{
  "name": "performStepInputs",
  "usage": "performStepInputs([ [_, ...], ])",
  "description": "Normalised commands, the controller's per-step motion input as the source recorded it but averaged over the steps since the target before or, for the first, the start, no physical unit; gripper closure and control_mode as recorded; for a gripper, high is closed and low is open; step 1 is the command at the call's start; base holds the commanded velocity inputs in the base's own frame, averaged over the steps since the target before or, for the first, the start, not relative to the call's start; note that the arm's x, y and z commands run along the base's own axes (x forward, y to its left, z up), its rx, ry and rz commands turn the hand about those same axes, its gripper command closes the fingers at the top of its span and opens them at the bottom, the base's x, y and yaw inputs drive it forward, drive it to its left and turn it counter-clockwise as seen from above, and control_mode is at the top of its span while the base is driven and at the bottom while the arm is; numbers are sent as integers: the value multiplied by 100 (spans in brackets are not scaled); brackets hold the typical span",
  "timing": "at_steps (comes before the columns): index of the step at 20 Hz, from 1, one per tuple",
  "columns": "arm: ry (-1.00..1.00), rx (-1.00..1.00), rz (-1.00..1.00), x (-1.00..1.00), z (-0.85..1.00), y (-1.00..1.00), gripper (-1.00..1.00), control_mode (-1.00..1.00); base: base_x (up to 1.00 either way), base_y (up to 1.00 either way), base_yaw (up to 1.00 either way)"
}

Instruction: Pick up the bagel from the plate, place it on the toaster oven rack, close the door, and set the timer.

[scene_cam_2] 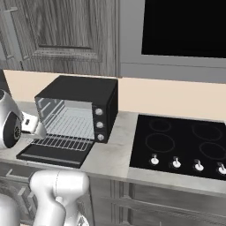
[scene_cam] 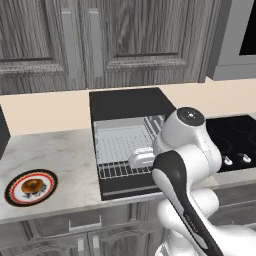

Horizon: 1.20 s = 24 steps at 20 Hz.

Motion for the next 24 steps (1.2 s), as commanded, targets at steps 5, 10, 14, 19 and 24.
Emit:
performStepInputs([
  [5,0,0,0,-6,0,23,-100,-100,0,0,0],
  [10,0,2,0,-3,0,14,-100,-100,0,0,0],
  [14,0,2,0,0,-4,32,-100,-100,0,0,0],
  [19,0,2,0,0,-20,43,-100,-100,0,0,0],
  [24,4,0,0,0,-18,55,-100,-100,0,0,0],
])
